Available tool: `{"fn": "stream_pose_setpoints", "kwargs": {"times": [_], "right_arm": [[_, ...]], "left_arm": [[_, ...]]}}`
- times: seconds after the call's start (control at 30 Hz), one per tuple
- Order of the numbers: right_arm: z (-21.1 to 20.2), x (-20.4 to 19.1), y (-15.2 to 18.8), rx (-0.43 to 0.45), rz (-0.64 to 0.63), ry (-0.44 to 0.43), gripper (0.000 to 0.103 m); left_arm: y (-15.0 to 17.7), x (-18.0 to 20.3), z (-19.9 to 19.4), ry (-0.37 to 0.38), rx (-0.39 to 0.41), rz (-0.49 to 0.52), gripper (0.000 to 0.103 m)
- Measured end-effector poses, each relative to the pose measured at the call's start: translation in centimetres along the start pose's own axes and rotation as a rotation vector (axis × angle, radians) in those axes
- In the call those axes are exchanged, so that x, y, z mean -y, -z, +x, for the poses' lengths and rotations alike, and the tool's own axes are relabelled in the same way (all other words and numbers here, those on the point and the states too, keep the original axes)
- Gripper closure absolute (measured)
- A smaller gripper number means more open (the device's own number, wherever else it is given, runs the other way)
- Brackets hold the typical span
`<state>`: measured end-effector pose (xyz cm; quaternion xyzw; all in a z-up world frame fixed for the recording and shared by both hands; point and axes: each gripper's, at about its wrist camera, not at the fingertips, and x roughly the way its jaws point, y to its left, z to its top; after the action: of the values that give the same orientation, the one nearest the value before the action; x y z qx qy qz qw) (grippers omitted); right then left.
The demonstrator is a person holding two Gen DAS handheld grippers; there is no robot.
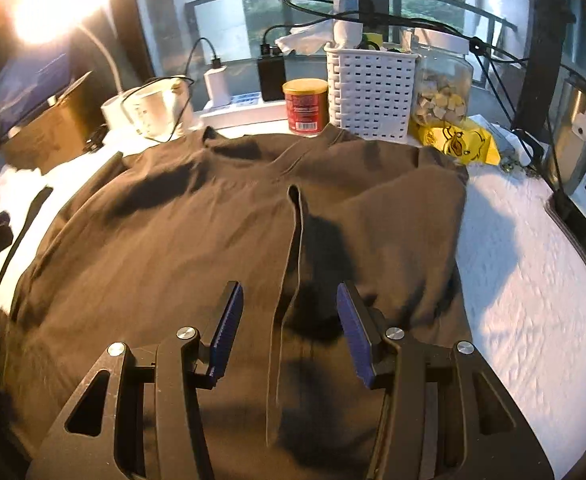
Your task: Fold small clothes
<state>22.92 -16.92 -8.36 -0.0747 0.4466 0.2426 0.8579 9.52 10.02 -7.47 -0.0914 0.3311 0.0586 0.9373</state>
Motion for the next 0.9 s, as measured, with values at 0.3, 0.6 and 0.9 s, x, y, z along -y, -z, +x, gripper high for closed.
{"fn": "stream_pose_setpoints", "kwargs": {"times": [0.3,0.6,0.9], "right_arm": [[4.0,-1.9,-1.3,-0.084,0.003,-0.04,0.051],[2.8,-3.6,-1.8,-0.061,-0.023,-0.045,0.051],[0.1,-2.1,-0.6,-0.033,0.015,0.011,0.051]], "left_arm": [[-2.2,-4.1,4.0,0.014,-0.033,0.033,0.0],[-3.0,-5.6,8.3,0.079,-0.128,0.05,0.02],[-2.0,-5.1,9.9,0.161,-0.225,0.082,0.062]]}}
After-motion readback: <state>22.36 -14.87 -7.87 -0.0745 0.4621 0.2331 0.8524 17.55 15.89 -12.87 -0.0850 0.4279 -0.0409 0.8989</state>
